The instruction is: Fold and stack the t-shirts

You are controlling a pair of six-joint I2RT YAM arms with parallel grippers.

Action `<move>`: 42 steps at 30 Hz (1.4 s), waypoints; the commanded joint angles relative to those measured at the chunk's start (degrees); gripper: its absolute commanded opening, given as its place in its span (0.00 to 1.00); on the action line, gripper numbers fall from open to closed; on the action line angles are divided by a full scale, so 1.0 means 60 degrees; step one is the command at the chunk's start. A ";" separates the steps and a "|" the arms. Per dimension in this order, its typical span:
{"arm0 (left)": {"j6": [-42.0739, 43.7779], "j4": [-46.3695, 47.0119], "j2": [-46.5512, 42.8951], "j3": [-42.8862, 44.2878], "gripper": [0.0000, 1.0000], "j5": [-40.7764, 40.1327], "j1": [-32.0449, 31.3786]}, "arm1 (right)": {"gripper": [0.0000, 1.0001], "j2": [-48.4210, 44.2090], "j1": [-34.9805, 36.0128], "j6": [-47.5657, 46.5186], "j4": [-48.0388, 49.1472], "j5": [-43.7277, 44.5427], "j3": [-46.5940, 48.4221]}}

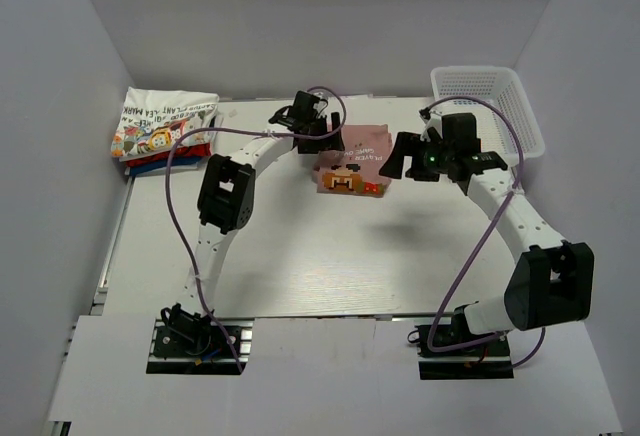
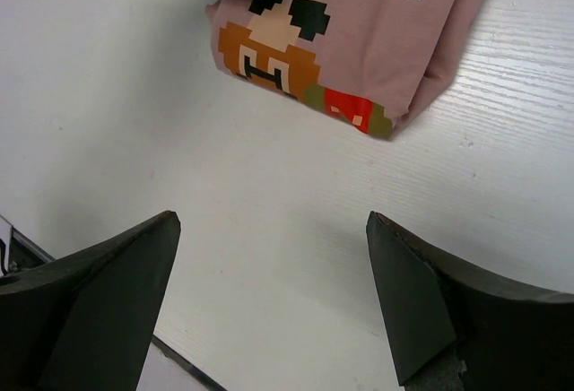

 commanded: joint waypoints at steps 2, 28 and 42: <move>0.0053 -0.0265 0.0545 0.0771 0.89 0.0077 -0.0076 | 0.90 -0.0473 -0.0053 -0.0548 -0.0361 0.0231 0.0011; 0.3932 0.1331 -0.2689 -0.1319 0.00 -0.3454 -0.0723 | 0.90 -0.1102 -0.0024 -0.1135 0.0019 0.1696 -0.0999; 0.7742 0.1508 -0.4639 -0.2525 0.00 -0.4831 0.1049 | 0.90 -0.1308 -0.0038 -0.1222 0.0150 0.2238 -0.1278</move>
